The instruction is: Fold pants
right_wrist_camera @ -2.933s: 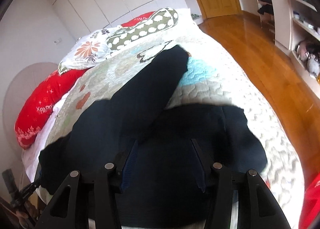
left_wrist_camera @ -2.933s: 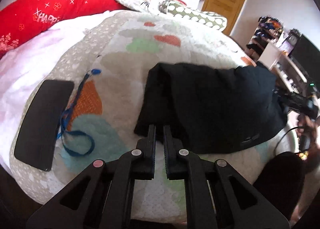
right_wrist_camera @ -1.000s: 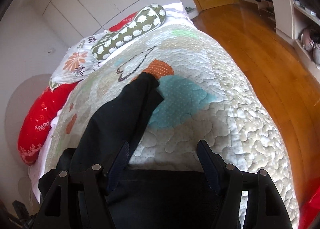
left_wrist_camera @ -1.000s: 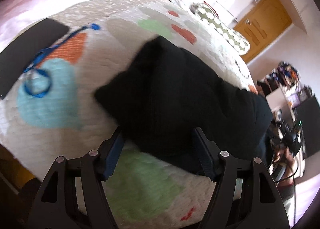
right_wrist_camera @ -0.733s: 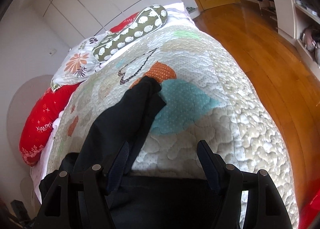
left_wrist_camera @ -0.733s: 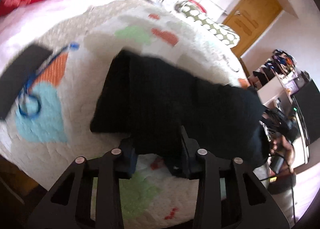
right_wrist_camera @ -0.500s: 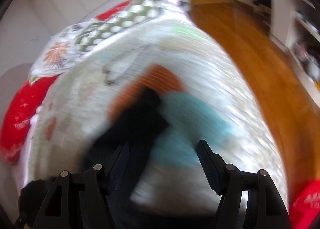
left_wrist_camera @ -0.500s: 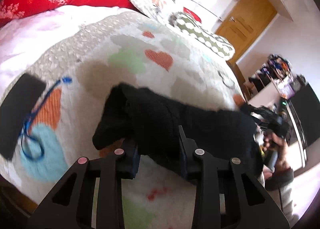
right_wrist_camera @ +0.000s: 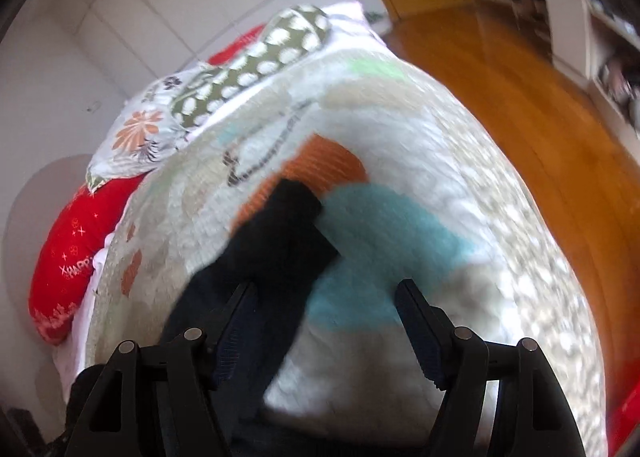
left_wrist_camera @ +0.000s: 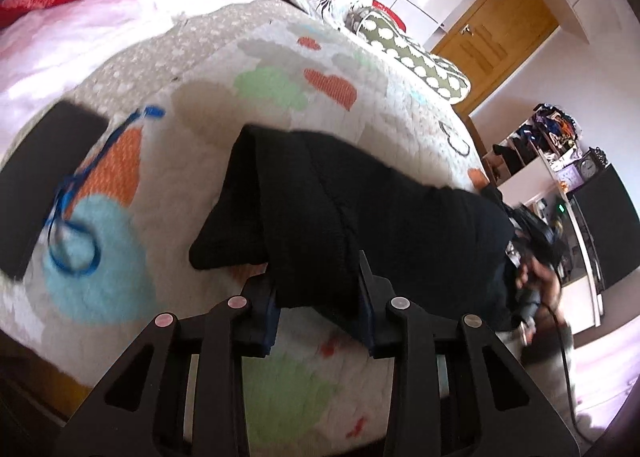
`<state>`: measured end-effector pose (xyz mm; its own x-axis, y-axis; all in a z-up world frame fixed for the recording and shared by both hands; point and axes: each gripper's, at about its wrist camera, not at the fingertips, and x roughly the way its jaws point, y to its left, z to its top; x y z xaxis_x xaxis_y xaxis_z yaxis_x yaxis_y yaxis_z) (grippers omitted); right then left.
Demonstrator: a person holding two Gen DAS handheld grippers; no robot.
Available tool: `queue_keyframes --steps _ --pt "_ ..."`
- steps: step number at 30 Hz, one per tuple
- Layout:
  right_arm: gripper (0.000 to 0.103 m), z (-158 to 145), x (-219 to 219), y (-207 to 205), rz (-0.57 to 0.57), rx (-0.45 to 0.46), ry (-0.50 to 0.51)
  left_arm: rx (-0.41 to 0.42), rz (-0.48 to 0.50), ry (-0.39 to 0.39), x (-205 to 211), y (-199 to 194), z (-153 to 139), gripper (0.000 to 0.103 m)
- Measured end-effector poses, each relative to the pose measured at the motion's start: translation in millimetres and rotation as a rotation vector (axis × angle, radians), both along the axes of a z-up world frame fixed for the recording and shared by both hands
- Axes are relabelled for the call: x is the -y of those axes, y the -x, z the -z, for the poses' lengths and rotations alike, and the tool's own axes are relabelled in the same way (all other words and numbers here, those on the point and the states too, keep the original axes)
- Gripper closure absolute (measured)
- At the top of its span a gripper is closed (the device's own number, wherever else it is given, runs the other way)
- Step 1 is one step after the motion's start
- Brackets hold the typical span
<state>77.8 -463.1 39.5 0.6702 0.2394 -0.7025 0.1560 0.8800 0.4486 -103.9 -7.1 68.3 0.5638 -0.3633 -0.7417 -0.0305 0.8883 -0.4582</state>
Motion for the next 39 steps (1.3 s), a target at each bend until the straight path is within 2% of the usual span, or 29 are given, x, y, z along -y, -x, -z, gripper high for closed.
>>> queue_keyframes --steps 1,3,4,6,7,8,10,12,14,17,20,21,22,23,24,26,30,32,34,37,39 --pt "0.050 2.9 -3.3 -6.9 0.001 -0.006 0.017 -0.001 0.000 0.006 -2.4 6.0 -0.3 0.070" --pt "0.055 3.4 -8.6 -11.5 -0.005 0.007 0.050 0.008 -0.007 -0.003 -5.7 16.1 -4.8 0.067" --pt "0.062 1.9 -10.7 -12.1 -0.015 0.014 0.054 0.021 -0.018 -0.020 -7.6 21.9 -9.8 0.067" --pt "0.072 -3.5 -9.2 -8.1 -0.027 0.025 0.020 0.080 -0.056 -0.065 -13.6 35.2 -24.9 0.067" --pt "0.076 -7.5 -6.3 -1.9 -0.030 0.041 -0.005 0.099 -0.067 -0.077 -16.3 38.1 -30.5 0.061" --pt "0.076 -11.8 -3.7 5.3 -0.025 0.054 -0.005 0.118 -0.073 -0.075 -20.4 42.2 -36.2 0.049" --pt "0.076 -16.0 -0.4 15.5 0.000 0.057 0.010 0.130 -0.086 -0.060 -25.8 43.0 -38.8 0.035" --pt "0.073 -15.1 5.3 24.5 0.036 0.042 -0.011 0.120 -0.091 -0.068 -25.0 38.4 -34.0 0.035" --pt "0.050 -10.4 9.7 29.9 0.050 0.028 -0.064 0.090 -0.082 -0.090 -19.1 29.8 -24.8 0.035" --pt "0.047 -2.5 8.9 29.9 0.028 0.000 -0.096 0.046 -0.045 -0.133 -5.3 16.8 -8.1 0.035" --pt "0.047 -0.8 -1.5 21.3 0.003 0.014 -0.026 0.050 0.004 -0.194 14.0 0.0 0.7 0.036" --pt "0.047 -0.2 -4.1 17.1 -0.004 0.024 -0.019 0.059 0.035 -0.210 20.7 -3.6 2.1 0.038" --pt "0.056 0.9 -5.3 12.4 -0.007 0.035 -0.024 0.069 0.061 -0.249 30.6 -10.3 3.7 0.056" --pt "0.075 2.6 -5.3 8.7 -0.006 0.038 -0.033 0.070 0.078 -0.286 37.5 -16.8 5.4 0.084" --pt "0.076 3.6 -4.7 6.0 0.002 0.039 -0.046 0.061 0.108 -0.292 43.1 -25.7 6.5 0.088" --pt "0.082 -1.0 -2.5 8.5 0.019 0.052 -0.066 0.066 0.116 -0.250 40.2 -35.3 1.3 0.095" --pt "0.084 -40.7 3.3 44.5 0.027 0.142 -0.007 0.107 0.088 -0.181 16.6 -45.8 -25.6 0.098" --pt "0.084 -69.0 8.6 77.9 0.031 0.178 0.035 0.118 0.085 -0.143 2.5 -44.7 -36.4 0.098" --pt "0.084 -86.6 10.8 105.8 0.026 0.190 0.058 0.124 0.089 -0.151 -4.7 -40.5 -39.7 0.098" --pt "0.084 -93.5 10.7 146.5 0.038 0.179 0.054 0.100 0.076 -0.159 -11.1 -36.6 -28.2 0.098" --pt "0.083 -78.9 7.3 162.3 0.044 0.130 0.051 0.062 0.066 -0.130 -16.8 -36.6 -14.7 0.098"
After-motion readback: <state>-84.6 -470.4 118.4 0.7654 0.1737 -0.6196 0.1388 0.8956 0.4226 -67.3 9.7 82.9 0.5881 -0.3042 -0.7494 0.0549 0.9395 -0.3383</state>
